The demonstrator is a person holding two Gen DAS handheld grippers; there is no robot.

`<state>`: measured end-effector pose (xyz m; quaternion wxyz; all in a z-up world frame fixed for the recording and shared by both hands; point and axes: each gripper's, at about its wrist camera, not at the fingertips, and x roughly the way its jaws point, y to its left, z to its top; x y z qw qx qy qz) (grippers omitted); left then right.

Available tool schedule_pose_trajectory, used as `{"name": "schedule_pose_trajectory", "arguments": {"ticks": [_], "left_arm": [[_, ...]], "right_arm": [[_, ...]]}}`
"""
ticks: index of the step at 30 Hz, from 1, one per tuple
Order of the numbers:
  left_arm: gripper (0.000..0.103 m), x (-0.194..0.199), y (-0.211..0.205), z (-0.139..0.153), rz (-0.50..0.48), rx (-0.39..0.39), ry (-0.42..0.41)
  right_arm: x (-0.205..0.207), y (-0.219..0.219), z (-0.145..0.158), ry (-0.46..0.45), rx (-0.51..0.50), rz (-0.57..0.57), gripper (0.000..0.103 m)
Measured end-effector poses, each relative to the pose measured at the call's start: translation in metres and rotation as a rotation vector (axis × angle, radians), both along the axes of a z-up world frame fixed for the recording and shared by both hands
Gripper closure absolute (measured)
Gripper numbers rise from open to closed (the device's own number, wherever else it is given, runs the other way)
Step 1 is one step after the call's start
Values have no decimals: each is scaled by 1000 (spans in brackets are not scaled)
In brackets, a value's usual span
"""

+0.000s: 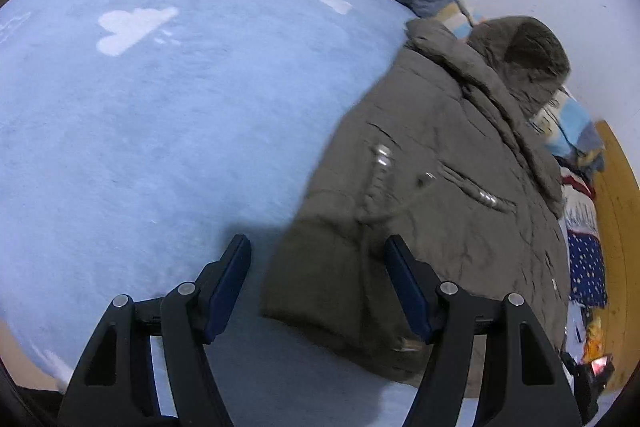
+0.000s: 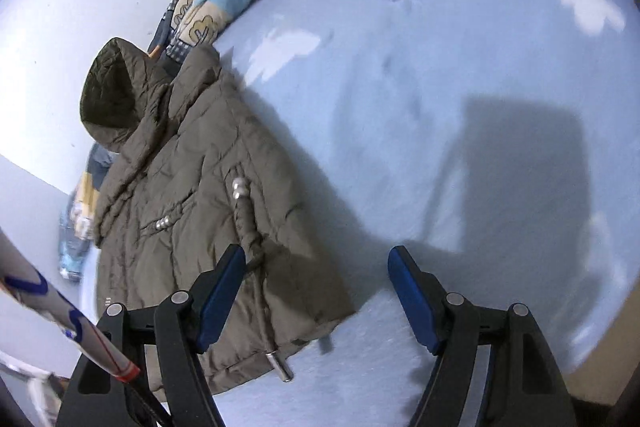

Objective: Fold large clothes
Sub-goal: 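Grasp the folded coat edge with the left tool while the right tool grips the zipper side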

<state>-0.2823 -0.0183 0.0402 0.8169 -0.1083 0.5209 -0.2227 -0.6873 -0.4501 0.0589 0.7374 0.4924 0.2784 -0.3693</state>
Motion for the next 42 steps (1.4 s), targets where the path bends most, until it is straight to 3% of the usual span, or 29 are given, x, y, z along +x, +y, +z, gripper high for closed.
{"name": "schedule_pose_trajectory", "arguments": {"ticks": [2,4,5,6,7,12,19,26,29,31,35,36,38,42], "left_arm": [[35,-8,-10,-1,-48,-8,-1],[49,-19,-20,1,-90,7,-43],[66,-21,-22,2,-101,3,-53],[69,-21,-23,2,-103,1,-61],[71,-21,-24,2,-104,4,-70],[80,-30,-36,13,-145,65,-172],[83,-62,-36,45,-209,107,-325],[83,-88,-27,57,-260,130,-362],[83,-88,-22,62,-250,137,-380],[80,-82,-20,57,-225,147,-348],[56,-62,-5,49,-136,135,-246],[54,-58,1,49,-102,131,-239],[53,-53,8,53,-43,144,-257],[47,-59,4,68,-26,156,-360]], "right_arm": [[5,3,-6,-27,18,11,26],[18,8,-8,-55,21,61,41],[25,12,-9,-67,21,88,53],[28,14,-8,-76,13,103,73],[33,16,-6,-79,-9,118,79],[47,33,16,23,-170,154,89],[44,55,49,109,-365,191,91],[28,69,67,121,-405,199,91],[20,69,67,118,-377,186,92],[15,68,61,136,-344,166,91],[8,54,51,136,-237,125,77],[4,51,49,119,-205,114,67],[-4,50,50,111,-180,79,57],[-26,64,72,154,-313,-52,56]]}}
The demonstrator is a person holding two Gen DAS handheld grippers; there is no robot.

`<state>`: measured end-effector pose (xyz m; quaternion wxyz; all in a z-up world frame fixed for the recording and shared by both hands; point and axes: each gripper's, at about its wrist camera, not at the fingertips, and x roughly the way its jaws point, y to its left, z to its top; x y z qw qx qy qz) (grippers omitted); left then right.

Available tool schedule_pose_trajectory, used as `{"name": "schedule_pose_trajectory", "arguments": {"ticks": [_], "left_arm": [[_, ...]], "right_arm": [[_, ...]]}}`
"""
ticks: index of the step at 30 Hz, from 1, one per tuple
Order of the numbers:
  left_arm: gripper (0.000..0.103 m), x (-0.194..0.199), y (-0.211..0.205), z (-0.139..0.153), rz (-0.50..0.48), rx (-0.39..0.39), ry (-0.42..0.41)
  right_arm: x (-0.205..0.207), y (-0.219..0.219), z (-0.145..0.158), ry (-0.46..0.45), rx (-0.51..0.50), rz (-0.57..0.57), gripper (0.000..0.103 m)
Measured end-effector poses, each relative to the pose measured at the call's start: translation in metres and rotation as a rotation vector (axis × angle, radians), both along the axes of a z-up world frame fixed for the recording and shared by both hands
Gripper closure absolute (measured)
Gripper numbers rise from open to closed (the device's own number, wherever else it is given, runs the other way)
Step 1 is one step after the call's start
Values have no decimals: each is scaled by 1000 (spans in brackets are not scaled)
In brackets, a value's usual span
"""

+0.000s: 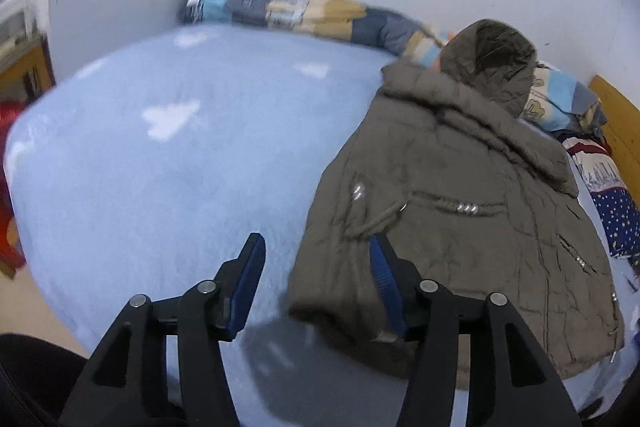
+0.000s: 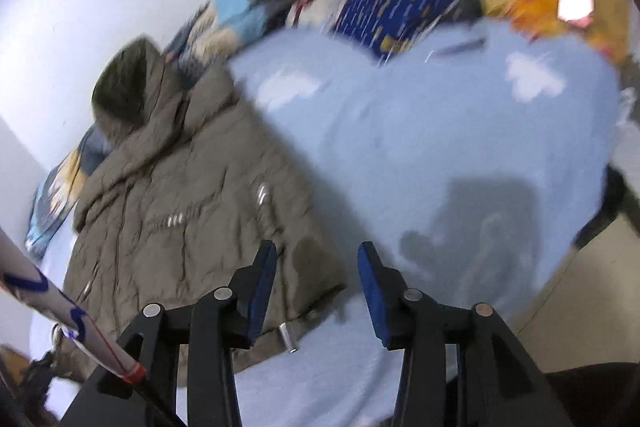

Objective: Fold large clothes

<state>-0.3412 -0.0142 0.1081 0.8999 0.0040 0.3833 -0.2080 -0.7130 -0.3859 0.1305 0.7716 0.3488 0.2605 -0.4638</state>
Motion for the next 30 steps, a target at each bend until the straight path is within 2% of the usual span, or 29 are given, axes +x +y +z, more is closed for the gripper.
{"name": "schedule_pose_trajectory", "arguments": {"ticks": [2,5,7,11,13,15,19,24,28,30], "left_arm": [[45,-10,-19,8,-70,17,-57],[43,-28,-61,11,-220,50,-86],[43,-35,-87,5,-293,72,-76],[43,-44,-124,-19,-381,168,-66],[43,-49,-133,-32,-393,210,-60],[43,-46,-138,-49,-409,251,-16],[41,-47,-139,-64,-411,267,-2],[41,-53,-131,-48,-418,264,-14],[41,-61,-123,-12,-400,234,-84],[40,-61,-124,4,-389,221,-108]], "right_arm": [[6,7,13,-17,-74,24,54],[43,19,20,15,-130,171,53],[78,27,14,12,-107,302,53],[132,38,-3,80,-70,432,53],[153,44,-15,130,-59,476,53],[166,49,-29,188,-42,512,53],[180,51,-55,276,12,522,52],[178,48,-58,263,45,493,49],[168,55,-33,136,28,476,49],[167,61,-19,131,-23,488,49]]}}
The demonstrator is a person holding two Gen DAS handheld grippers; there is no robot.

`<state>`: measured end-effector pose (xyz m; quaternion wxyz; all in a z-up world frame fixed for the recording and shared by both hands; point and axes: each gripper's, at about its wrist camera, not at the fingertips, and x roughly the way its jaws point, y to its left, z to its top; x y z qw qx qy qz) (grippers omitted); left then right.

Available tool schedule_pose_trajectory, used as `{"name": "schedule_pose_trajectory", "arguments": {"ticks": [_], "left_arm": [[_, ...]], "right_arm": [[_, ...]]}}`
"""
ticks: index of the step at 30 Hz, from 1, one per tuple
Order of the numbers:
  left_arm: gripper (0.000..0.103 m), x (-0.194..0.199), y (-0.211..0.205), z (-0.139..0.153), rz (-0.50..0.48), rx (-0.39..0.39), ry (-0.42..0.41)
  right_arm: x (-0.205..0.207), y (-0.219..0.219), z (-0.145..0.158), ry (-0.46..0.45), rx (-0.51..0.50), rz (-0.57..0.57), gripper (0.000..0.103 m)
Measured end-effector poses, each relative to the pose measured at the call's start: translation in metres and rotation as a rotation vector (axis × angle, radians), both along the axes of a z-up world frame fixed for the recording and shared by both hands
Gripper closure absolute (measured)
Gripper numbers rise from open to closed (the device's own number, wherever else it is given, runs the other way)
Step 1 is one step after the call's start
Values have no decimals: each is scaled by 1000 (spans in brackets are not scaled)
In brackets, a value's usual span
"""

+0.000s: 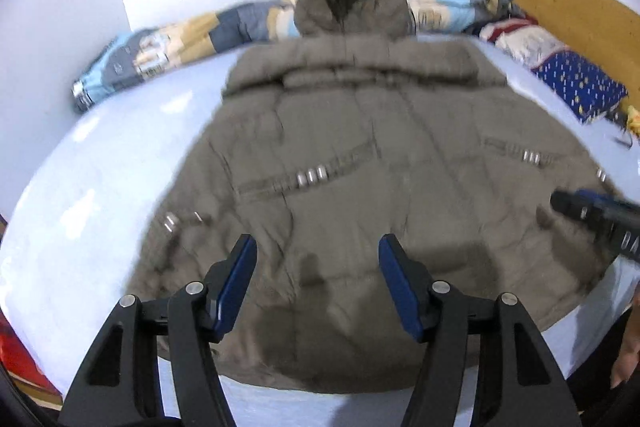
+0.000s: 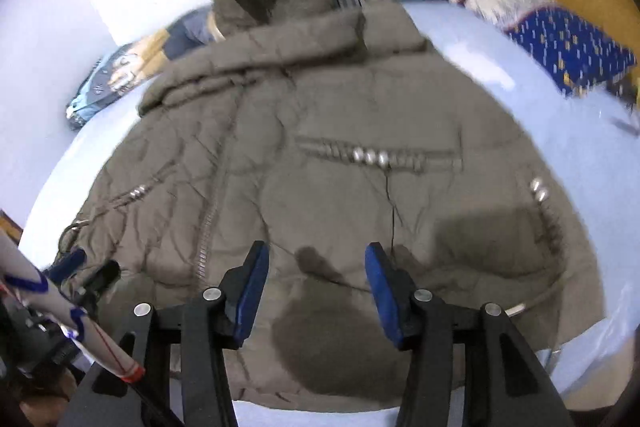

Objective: Fold large clothes

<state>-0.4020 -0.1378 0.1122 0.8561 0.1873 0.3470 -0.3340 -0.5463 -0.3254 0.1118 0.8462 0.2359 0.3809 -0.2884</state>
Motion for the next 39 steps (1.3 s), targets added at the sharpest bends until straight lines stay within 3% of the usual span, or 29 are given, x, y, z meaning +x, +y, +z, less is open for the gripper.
{"name": "schedule_pose_trajectory", "arguments": {"ticks": [7,10,13,17,24,27,34,39], "left_arm": [[35,22,-23,36,-17,-39,-24],[35,40,-39,44,-4,-55,-8],[35,55,-61,56,-4,-71,-45],[34,83,-90,68,8,-100,-66],[34,118,-106,70,40,-160,-43],[33,126,-106,73,57,-141,-102],[33,147,-99,70,107,-125,-121],[33,157,-103,69,121,-104,-167]], "right_arm": [[-11,5,8,-55,-18,23,49],[-15,4,6,-42,-26,37,49],[-13,-4,5,-19,13,44,49],[-7,-18,33,-49,44,35,49],[45,-53,110,-53,-12,71,48],[78,-72,135,-53,-14,79,47],[154,-118,176,-76,38,109,47],[206,-148,204,-38,-38,119,47]]}}
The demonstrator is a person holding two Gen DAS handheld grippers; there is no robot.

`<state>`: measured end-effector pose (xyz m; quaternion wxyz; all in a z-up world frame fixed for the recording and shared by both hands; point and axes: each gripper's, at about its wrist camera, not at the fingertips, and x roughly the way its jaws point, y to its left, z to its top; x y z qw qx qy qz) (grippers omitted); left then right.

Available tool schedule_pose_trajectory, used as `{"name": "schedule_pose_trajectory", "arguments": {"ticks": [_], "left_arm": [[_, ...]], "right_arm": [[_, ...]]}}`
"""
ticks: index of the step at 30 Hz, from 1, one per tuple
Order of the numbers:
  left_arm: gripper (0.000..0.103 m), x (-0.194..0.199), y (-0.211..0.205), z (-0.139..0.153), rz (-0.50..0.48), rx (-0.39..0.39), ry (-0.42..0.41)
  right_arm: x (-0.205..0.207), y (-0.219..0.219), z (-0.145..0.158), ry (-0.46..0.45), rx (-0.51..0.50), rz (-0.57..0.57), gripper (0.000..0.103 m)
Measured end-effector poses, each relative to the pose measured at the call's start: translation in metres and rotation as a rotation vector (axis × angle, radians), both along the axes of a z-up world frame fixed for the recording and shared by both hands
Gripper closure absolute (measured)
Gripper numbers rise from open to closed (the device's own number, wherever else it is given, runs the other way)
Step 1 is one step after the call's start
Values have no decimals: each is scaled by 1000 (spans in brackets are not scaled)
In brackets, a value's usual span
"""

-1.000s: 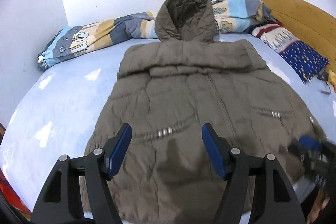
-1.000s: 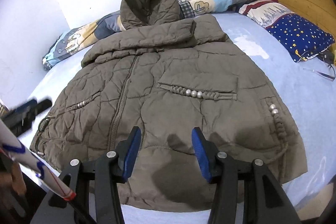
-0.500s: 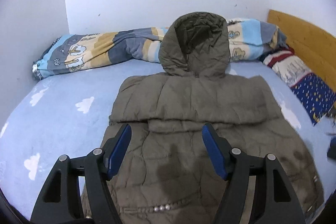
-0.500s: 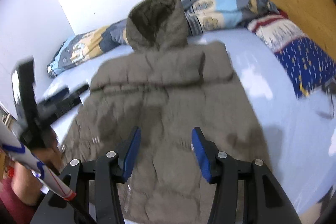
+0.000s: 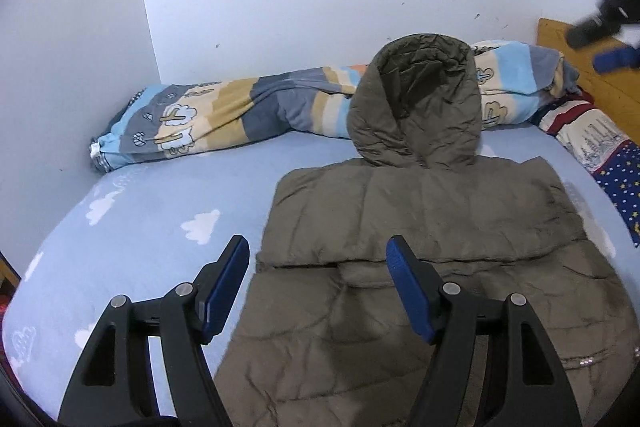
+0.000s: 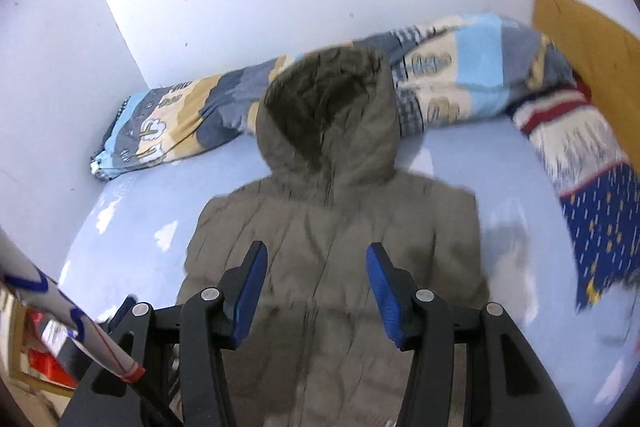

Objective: Fold large clothes
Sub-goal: 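Grasp the coat hood with the right tool and lift it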

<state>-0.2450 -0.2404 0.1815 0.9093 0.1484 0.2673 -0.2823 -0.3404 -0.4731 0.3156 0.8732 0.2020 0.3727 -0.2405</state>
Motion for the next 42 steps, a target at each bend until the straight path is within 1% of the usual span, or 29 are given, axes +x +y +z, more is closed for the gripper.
{"name": "schedule_pose_trajectory", "arguments": {"ticks": [3,5,10,12,14,15,17,20,22,26,27,28,29,30,32,33,35,37,39,40,42], "left_arm": [[33,8,-1,-4,5,11,14],[33,8,1,-6,2,4,21],[32,6,2,-9,-54,7,5],[32,7,2,-12,-58,8,-6],[32,7,2,-15,-74,-4,2],[32,7,2,-17,-89,-6,9],[32,6,1,-21,-119,-7,7],[32,6,0,-25,-137,12,9],[32,8,2,-27,-139,5,26],[32,12,7,-30,-136,1,49],[32,12,6,-31,-134,10,45],[32,12,6,-33,-135,16,45],[32,13,5,-35,-135,19,49],[32,15,5,-38,-135,22,60],[32,18,3,-42,-135,25,84],[32,19,2,-44,-136,27,94],[32,21,1,-49,-132,38,104],[32,22,-1,-51,-129,42,115],[32,21,-1,-51,-130,35,123],[32,21,-1,-50,-132,33,122],[32,18,0,-48,-130,26,114]], "right_arm": [[24,-19,6,18,-22,4,47],[38,-33,9,31,-35,-2,46],[73,-75,12,36,-54,-28,46],[86,-97,11,3,-9,-51,46],[99,-123,8,-55,80,-89,46],[107,-132,7,-66,93,-100,46],[127,-144,5,-46,53,-113,46],[153,-165,-2,-11,-18,-111,38],[167,-184,-16,19,-36,-133,38],[186,-216,-41,37,-62,-162,38],[189,-221,-45,38,-73,-152,45],[194,-225,-50,52,-107,-152,54],[200,-230,-56,75,-132,-168,70],[205,-235,-62,73,-124,-168,72],[210,-245,-73,43,-95,-171,71],[213,-248,-77,35,-101,-179,71],[218,-252,-84,45,-116,-202,71],[222,-253,-96,50,-98,-187,71],[224,-249,-101,68,-140,-163,92],[222,-246,-101,81,-168,-164,92],[211,-245,-97,50,-154,-164,95]]}}
